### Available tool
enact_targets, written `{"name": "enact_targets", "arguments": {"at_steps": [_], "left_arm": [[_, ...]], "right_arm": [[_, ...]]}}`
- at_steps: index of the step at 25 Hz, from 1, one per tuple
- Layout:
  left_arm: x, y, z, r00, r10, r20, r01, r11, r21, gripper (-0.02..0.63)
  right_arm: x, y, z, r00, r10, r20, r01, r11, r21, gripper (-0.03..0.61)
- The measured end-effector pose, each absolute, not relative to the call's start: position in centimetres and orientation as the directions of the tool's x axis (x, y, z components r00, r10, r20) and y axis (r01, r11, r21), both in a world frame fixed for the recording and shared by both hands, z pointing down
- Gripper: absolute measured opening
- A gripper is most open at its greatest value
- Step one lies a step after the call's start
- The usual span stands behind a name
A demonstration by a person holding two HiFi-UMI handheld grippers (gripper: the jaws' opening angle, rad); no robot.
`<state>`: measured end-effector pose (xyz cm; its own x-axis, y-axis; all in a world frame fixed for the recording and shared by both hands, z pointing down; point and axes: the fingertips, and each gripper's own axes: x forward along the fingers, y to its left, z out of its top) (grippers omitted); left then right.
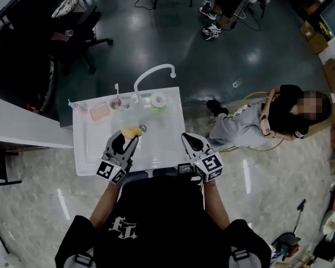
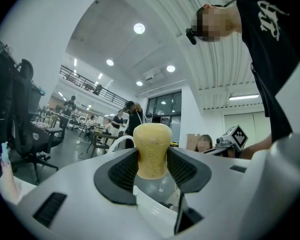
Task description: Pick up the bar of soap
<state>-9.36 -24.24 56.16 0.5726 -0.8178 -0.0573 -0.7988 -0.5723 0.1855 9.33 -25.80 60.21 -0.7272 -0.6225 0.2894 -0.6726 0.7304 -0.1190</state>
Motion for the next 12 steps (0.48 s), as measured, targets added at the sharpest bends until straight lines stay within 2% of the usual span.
{"name": "enact_targets", "arguments": {"at_steps": [12], "left_arm": [[-8.4,-23.8,55.9,0.583,-0.809,-0.074,-0.786,-0.584,0.201,0.190]], "right_arm": [[9.6,-25.6,58.9,-0.728,-0.621,0.292,-0.667,0.740,-0.090,0.008]]}}
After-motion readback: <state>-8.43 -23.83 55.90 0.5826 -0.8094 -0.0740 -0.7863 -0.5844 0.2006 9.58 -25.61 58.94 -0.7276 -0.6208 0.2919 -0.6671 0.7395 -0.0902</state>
